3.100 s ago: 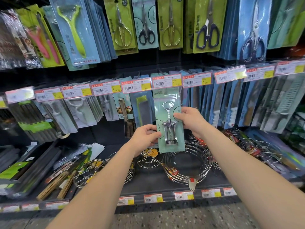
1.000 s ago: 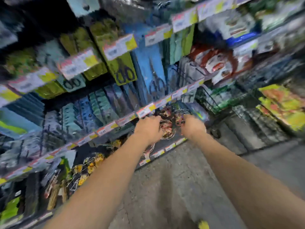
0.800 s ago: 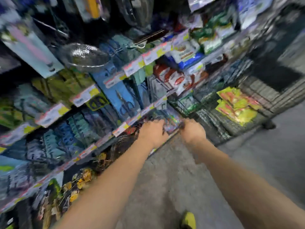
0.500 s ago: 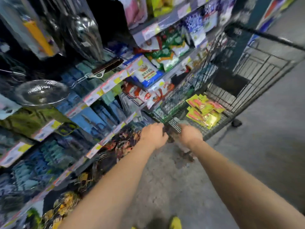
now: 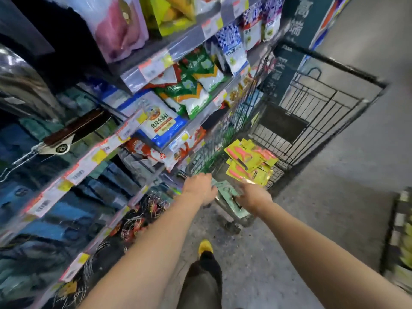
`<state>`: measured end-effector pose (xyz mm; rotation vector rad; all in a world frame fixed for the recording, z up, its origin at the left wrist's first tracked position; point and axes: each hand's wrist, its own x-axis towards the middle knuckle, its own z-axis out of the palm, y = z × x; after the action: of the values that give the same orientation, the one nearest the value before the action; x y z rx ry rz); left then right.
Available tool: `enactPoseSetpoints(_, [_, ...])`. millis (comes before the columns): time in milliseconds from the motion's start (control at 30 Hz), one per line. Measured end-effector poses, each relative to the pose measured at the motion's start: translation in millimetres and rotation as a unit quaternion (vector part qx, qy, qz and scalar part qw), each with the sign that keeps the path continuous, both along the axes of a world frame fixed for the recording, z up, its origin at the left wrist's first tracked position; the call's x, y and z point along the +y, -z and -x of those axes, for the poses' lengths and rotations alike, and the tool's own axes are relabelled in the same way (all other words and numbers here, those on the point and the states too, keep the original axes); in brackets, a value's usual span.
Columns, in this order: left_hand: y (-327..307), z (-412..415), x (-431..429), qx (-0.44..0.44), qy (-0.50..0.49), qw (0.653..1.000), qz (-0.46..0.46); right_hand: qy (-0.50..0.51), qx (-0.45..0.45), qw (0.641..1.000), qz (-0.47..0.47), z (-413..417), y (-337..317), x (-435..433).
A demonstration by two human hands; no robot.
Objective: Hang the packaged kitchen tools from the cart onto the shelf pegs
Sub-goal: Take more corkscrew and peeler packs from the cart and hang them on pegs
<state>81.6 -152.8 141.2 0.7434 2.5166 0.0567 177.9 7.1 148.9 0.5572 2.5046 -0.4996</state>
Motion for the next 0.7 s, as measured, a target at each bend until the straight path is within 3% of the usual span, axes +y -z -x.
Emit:
enactPoseSetpoints(400, [69,80,73,-0.106,-0.017,0.993,0.049,-0.004,-0.105,0.994,0.030,89,78,65])
enactPoseSetpoints(533, [99,88,97,-0.157,-0.077,0.983,0.047,-0.022,-0.135,0.990,0.043,111,112,90])
enactPoseSetpoints(700, [141,93,120,-0.153,-0.109,0.978,0.090,-0.051,-0.178,0.980,0.069,137,160,122])
